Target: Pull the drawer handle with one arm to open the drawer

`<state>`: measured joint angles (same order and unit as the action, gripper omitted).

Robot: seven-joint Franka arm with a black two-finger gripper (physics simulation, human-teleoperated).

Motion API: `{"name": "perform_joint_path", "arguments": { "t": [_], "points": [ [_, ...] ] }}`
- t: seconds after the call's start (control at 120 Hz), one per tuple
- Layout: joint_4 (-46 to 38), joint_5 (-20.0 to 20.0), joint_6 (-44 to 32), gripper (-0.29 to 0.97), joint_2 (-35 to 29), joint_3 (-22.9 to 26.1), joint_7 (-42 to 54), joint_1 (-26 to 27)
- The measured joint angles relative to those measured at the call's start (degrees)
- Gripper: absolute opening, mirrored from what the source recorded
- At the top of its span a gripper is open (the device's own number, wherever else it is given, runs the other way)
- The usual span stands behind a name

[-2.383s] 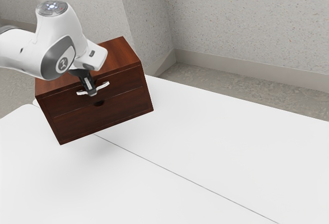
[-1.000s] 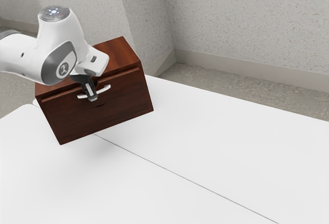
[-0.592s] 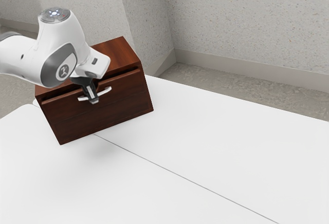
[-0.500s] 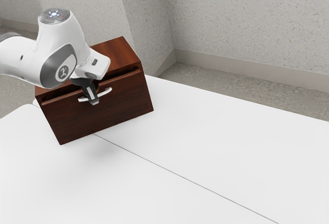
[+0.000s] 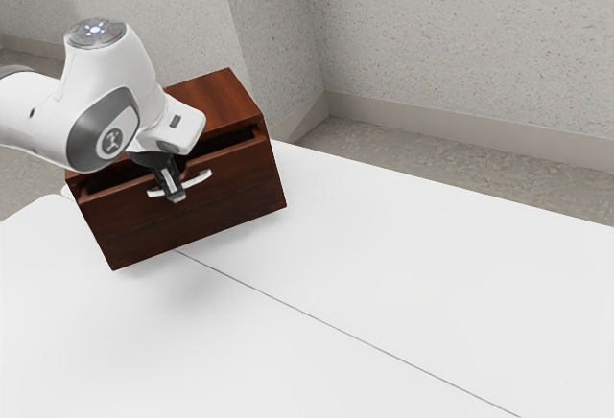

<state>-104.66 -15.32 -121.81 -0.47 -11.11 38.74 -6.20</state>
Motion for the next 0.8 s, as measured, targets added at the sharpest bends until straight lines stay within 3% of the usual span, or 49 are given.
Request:
{"name": "perform_joint_path", "arguments": {
  "t": [0.333, 0.8],
  "points": [
    [-2.5, -0.1, 0.0, 0.02, -2.2, 2.2, -0.9, -0.9],
    [-7.0, -0.2, 0.0, 0.01, -6.4, 3.3, -2.1, 2.2]
  ]
}}
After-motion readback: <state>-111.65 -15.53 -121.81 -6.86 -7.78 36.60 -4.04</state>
